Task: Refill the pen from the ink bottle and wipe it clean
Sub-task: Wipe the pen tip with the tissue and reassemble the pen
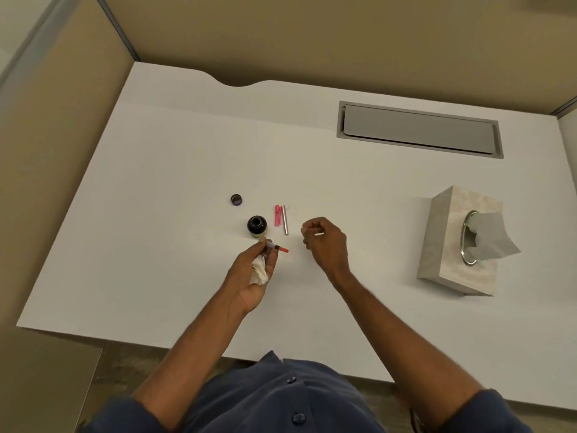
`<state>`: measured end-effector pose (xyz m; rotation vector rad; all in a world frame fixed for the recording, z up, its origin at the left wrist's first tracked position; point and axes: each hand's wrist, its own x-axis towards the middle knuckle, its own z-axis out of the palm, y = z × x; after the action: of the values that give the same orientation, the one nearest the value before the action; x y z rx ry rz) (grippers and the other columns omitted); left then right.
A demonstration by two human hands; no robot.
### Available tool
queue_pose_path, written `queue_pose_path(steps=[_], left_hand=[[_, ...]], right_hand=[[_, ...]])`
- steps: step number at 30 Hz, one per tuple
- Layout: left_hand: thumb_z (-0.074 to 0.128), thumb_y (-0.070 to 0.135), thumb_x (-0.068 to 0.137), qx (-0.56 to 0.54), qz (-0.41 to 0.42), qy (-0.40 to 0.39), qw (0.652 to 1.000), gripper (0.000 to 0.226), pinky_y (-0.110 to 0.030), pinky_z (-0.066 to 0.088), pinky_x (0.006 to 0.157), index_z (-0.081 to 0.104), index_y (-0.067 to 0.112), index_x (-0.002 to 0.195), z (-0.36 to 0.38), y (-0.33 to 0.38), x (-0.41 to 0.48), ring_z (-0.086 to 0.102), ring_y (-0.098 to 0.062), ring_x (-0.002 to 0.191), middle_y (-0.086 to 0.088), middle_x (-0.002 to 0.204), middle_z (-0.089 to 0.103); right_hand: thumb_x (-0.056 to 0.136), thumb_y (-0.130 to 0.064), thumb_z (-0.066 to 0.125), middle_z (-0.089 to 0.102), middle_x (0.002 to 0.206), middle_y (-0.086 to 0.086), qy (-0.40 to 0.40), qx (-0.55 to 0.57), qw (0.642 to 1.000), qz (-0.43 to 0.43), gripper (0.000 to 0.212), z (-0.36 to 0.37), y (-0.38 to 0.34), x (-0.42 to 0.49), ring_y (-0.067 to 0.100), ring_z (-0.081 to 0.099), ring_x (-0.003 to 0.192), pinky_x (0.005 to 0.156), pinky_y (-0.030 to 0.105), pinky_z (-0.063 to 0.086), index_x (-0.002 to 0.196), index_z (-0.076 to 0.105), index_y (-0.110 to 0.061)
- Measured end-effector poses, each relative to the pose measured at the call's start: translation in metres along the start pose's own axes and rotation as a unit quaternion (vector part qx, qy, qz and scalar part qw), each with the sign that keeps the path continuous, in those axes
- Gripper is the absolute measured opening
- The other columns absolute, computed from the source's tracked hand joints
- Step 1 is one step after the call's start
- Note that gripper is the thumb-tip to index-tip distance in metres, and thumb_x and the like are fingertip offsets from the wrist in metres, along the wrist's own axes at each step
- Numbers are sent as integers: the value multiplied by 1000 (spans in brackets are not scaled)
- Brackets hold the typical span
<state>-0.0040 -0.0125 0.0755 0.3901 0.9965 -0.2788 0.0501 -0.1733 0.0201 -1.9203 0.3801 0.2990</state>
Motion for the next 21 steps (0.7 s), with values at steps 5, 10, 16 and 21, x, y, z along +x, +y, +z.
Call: queue_pose_path(steps=[5,10,16,21], left_hand=[[62,7,98,-32,-6,-1,999,10,-27,62,76,66,-1,102,-4,5,9,69,-13,78,-10,92,67],[74,10,89,22,17,4,1000,21,-25,63,69,70,0,107,-4,7,16,75,-14,75,-10,93,73],[85,13,66,62,54,-7,997,28,-28,62,74,79,1,91,-9,16,18,73,-20,93,-12,94,75],[81,8,74,37,37,-9,999,30,-28,63,76,73,-2,100,-8,15,22,70,-21,95,-13,97,72]], right_hand=[[89,-17,75,76,93,-2,-9,-117,993,-28,9,26,2,35,17,70,85,84,34,56,98,75,-15],[85,-30,83,67,100,2,-48,-216,974,-47,34,49,15,57,17,60,86,74,28,43,106,65,-10],[88,-12,71,68,93,7,-35,-237,969,-54,21,61,22,64,26,65,86,69,28,40,106,58,-9],[85,-12,67,68,78,-2,-11,-176,984,-6,19,29,15,40,19,64,75,63,25,44,104,65,-10]])
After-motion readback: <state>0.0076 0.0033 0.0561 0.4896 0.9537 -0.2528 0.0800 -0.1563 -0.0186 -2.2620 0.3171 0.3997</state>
